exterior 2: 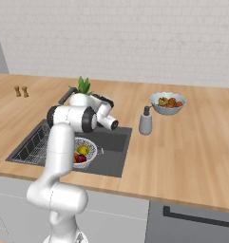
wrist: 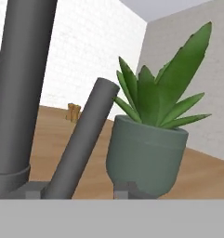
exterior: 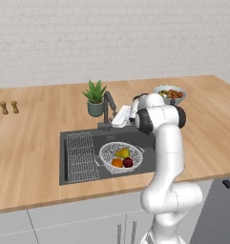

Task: Put the colander in the sink, put the pear, pear, orange in the colander, and turn on the sink faucet and pour water over the colander.

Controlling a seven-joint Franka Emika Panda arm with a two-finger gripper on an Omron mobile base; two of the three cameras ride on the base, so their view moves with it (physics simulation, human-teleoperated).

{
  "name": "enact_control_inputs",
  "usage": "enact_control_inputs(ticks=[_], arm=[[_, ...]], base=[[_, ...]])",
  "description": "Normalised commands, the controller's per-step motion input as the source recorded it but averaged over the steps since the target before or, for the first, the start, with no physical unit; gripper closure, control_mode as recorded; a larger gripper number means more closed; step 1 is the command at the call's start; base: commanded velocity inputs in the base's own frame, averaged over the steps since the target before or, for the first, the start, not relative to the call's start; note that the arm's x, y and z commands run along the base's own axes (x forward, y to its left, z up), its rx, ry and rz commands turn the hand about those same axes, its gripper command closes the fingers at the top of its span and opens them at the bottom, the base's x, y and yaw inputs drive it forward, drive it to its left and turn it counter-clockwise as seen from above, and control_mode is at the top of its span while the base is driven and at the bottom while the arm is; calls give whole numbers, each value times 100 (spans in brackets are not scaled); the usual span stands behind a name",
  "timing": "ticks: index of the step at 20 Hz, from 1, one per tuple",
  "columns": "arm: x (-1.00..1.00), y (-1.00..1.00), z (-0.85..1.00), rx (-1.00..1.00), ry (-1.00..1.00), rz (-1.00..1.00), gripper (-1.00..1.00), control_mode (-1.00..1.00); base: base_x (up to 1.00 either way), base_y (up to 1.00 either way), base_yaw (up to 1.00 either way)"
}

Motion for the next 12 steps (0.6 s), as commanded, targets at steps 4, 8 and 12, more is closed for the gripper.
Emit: enact_control_inputs(ticks=[4, 8, 12], arm=[[24, -7, 0, 3, -2, -15, 100, -100], [2, -39, 0, 4, 0, -23, 100, -100], [0, -64, 0, 8, 0, -26, 100, -100]], base=[[0, 0, 0], [0, 0, 0], [0, 0, 0]])
